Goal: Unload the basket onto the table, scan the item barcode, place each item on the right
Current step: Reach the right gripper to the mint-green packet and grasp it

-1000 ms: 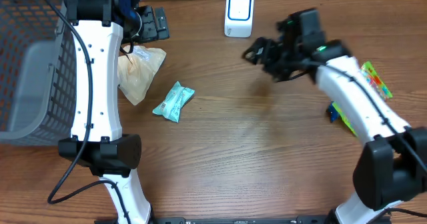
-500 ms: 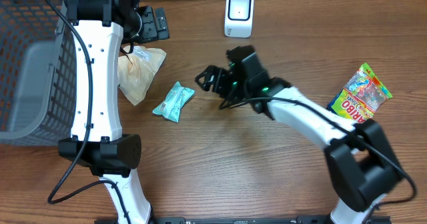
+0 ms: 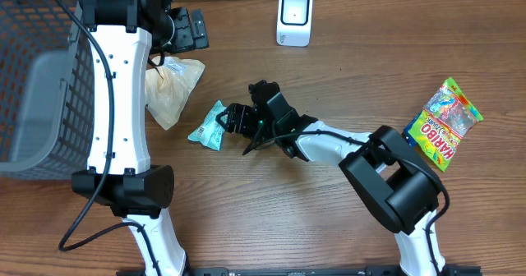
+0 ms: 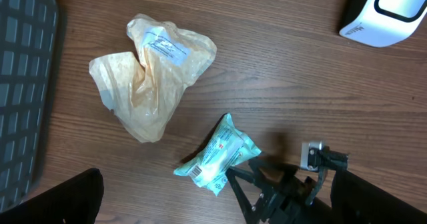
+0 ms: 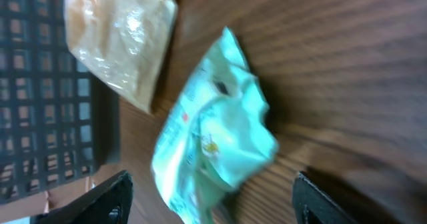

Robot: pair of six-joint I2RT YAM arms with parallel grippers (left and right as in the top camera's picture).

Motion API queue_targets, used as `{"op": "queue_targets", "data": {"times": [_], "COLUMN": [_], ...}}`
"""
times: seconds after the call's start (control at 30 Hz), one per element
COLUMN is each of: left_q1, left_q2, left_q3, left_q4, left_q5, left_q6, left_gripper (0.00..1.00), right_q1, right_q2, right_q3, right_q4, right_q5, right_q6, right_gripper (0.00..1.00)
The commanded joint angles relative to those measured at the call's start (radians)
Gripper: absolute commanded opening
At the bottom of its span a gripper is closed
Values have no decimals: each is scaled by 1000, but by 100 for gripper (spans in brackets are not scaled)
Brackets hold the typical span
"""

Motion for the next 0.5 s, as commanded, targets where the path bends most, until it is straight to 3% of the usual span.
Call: {"op": "queue_targets", "data": {"times": [0.0,0.37,0.47], "left_q1": [-1,-1,-1], "left_q2": [-15,-15,-15], "left_q3": [-6,-6,-6], "left_q4": [1,1,1], "left_q5": [2,2,2], "left_q6": [5,5,5], "left_gripper": [100,100,100], "right_q1": [16,40,41], "right_q2": [25,116,134], "right_q3": [-7,-5,-5], "right_q4": [55,143,171], "right_q5": [-5,74,72], "right_q6": [3,66,84], "right_gripper": [74,68,58]}}
